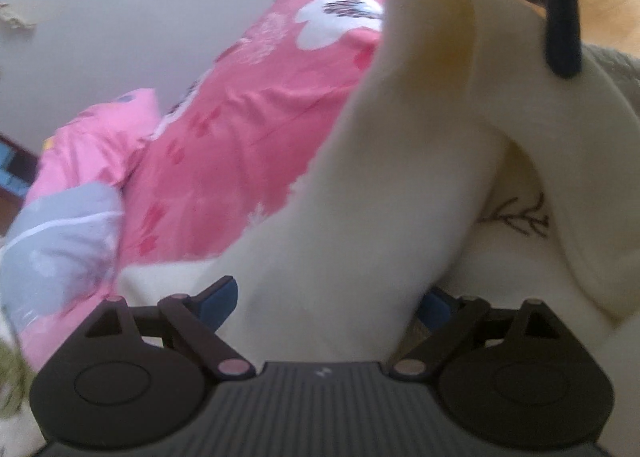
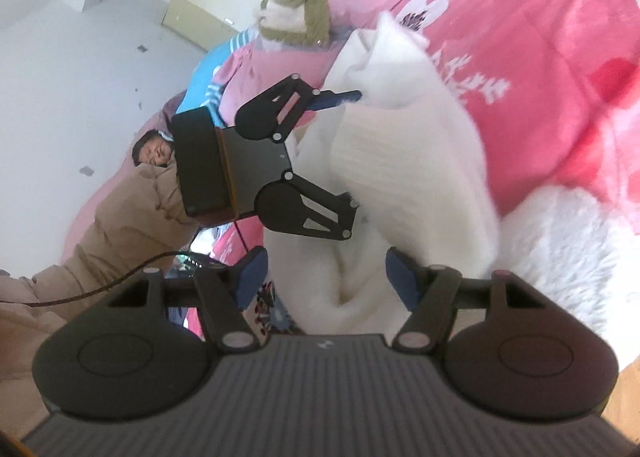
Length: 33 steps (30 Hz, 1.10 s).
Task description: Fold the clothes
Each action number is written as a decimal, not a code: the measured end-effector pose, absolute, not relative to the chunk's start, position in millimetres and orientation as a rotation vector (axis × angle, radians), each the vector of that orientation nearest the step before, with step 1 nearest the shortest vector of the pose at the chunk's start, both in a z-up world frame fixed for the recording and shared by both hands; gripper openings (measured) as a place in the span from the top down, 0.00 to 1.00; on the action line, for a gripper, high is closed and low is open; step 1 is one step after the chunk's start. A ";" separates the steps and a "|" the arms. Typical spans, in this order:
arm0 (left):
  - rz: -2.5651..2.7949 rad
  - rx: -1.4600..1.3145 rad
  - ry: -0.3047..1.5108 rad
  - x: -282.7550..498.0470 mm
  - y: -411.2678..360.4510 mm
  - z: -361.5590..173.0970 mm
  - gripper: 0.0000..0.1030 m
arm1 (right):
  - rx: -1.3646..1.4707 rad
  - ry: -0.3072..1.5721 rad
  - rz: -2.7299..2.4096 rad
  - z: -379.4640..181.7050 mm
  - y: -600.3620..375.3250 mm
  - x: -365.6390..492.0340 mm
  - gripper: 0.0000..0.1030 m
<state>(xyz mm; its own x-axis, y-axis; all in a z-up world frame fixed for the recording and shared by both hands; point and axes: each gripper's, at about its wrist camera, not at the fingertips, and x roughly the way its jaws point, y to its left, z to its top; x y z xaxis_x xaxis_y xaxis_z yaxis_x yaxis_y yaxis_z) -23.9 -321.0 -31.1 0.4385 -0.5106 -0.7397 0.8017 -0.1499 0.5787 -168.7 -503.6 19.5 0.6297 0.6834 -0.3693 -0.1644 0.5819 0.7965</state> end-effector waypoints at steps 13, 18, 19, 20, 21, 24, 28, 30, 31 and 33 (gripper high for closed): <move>-1.154 0.956 0.338 0.7 -323.1 16.3 0.69 | 0.809 0.615 0.409 31.2 -533.4 -172.8 0.36; -1.013 0.767 0.327 19.4 -314.2 52.1 0.75 | 0.713 0.548 0.251 43.6 -524.2 -166.8 0.24; -0.985 0.732 0.329 23.6 -312.2 59.3 0.75 | 0.687 0.536 0.235 46.6 -517.8 -161.7 0.23; -0.960 0.699 0.332 27.8 -310.0 66.6 0.75 | 0.661 0.524 0.220 49.7 -511.5 -156.7 0.22; -0.940 0.669 0.334 32.2 -307.7 73.9 0.75 | 0.626 0.516 0.222 54.2 -501.6 -149.9 0.21; -0.882 0.592 0.327 41.0 -298.4 95.9 0.76 | 0.480 0.482 0.253 71.0 -458.7 -133.4 0.18; -0.811 0.491 0.278 42.6 -277.8 126.4 0.76 | 0.231 0.427 0.196 76.4 -394.1 -121.3 0.08; -0.773 0.433 0.245 42.0 -263.7 143.0 0.77 | 0.145 0.427 0.120 66.8 -369.8 -112.7 0.08; -0.753 0.399 0.228 41.5 -254.4 152.0 0.77 | 0.125 0.436 0.088 59.8 -361.2 -107.5 0.08; -0.709 0.345 0.188 38.8 -234.7 169.7 0.78 | 0.139 0.463 0.056 42.5 -356.6 -95.1 0.11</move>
